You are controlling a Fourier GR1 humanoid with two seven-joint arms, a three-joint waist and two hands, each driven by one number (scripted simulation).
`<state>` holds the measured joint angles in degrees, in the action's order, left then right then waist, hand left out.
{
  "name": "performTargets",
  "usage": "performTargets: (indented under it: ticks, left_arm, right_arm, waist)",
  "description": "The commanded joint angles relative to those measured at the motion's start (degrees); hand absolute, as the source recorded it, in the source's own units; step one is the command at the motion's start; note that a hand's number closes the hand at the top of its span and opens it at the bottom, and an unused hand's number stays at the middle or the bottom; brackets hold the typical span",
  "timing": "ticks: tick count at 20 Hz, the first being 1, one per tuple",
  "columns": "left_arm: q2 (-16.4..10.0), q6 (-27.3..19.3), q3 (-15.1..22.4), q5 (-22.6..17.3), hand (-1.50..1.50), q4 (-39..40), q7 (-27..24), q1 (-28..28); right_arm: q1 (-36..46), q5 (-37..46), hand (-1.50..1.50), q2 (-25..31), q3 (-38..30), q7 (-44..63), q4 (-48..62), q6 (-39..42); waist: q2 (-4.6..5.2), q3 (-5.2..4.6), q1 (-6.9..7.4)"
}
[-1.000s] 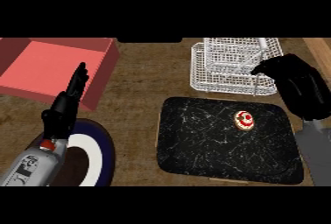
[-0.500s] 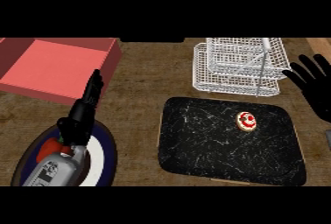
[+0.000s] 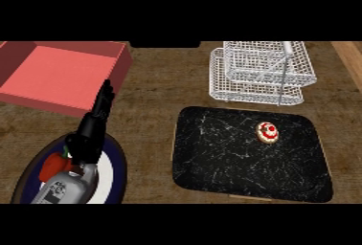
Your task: Pick the cupcake from the tray and place it in the tiered basket
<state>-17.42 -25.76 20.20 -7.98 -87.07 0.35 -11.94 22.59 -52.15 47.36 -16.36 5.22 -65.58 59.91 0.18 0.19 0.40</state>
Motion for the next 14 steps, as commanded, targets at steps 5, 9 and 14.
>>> performTargets:
  ticks: [5,9,14]
  left_arm:
    - [0.4,-0.2,-0.1,0.5,0.00,0.4,-1.3,1.1]
    - [2.0,-0.6,0.8,0.9,0.00,0.3,0.7,0.1]
    - [2.5,1.1,-0.8,1.3,0.00,2.3,-2.1,1.1]
  right_arm:
    - [5.2,23.5,-1.50,8.2,-2.6,-1.7,-20.1,4.8]
    - [3.4,34.6,-1.50,5.0,-1.2,-2.8,-30.3,3.0]
    - [3.2,45.7,-1.50,0.1,2.9,-4.8,-34.5,1.1]
  waist:
    - [-0.16,-0.05,0.10]
    - [-0.12,-0.01,-0.37]
    - [0.00,-0.14,0.05]
